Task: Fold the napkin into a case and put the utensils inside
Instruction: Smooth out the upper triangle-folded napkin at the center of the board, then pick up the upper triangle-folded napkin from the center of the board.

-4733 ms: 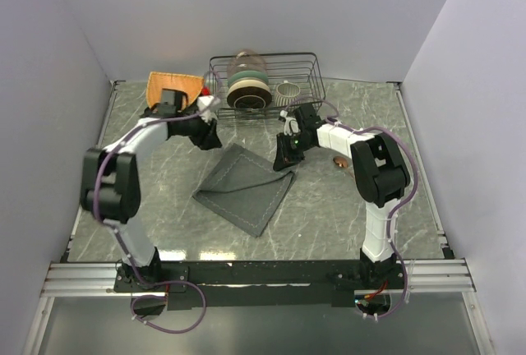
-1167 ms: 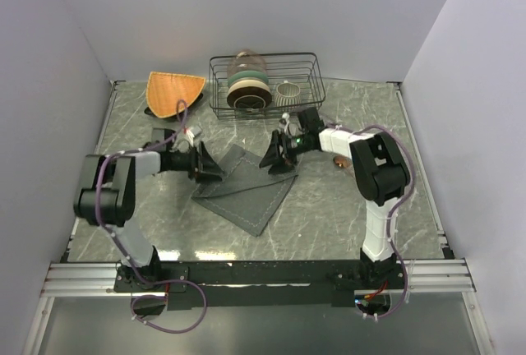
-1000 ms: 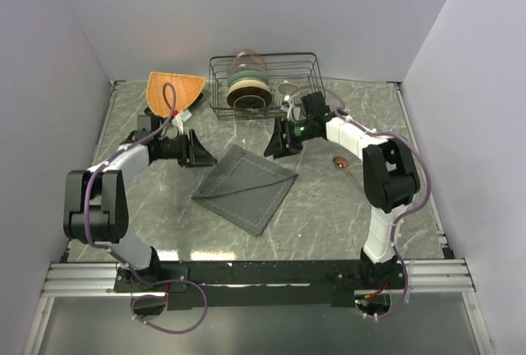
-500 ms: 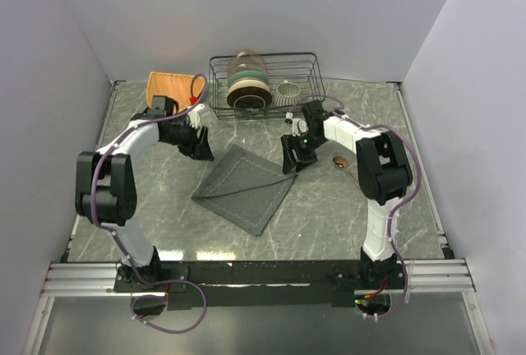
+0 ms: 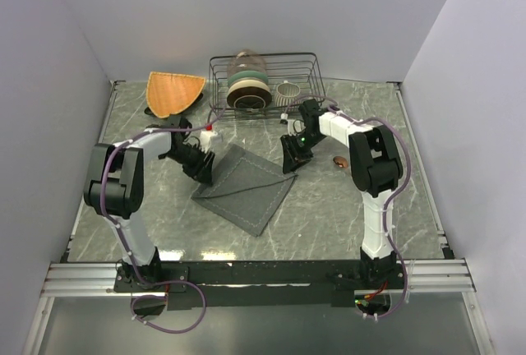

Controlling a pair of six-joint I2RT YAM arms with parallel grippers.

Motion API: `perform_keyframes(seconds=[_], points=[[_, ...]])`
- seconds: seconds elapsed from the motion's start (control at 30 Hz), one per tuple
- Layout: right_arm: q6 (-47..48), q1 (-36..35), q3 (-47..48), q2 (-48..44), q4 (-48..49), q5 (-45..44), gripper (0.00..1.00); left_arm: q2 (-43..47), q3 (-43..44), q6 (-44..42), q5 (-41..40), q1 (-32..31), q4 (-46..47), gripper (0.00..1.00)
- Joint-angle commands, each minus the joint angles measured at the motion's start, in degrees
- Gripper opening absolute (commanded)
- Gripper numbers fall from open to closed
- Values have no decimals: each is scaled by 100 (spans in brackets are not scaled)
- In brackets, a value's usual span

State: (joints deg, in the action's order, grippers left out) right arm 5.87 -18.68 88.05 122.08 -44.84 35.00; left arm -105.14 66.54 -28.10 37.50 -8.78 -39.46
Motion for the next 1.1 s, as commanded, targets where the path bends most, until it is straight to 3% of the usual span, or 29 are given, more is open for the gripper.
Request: perform_keyframes(seconds=[0.0,0.13,0.3,0.4,0.63,0.8,1.07], points=[[371,22,300,237,-332,295,40,371,-378,-328,4,-107,-351,45],[406,22,467,316,-403,568,33,626,-546,-389,-41,-247,-448,43],[389,13,625,299,-359,850,26,1012,-327,-380,380,86,-10,59],[345,4,573,193,-280,964,18,1172,-46,-749,872,157,456,63],[160,4,213,-140,10,1140,1,190,1158,-2083,1593,-493,686,73],[81,-22,19,-360,159,1237,0,-568,1948,-2673,1647,-1003,519,72],[-33,-31,-209,-580,300,1386,0,-1157,2170,-3298,1401,-1618,765,69]])
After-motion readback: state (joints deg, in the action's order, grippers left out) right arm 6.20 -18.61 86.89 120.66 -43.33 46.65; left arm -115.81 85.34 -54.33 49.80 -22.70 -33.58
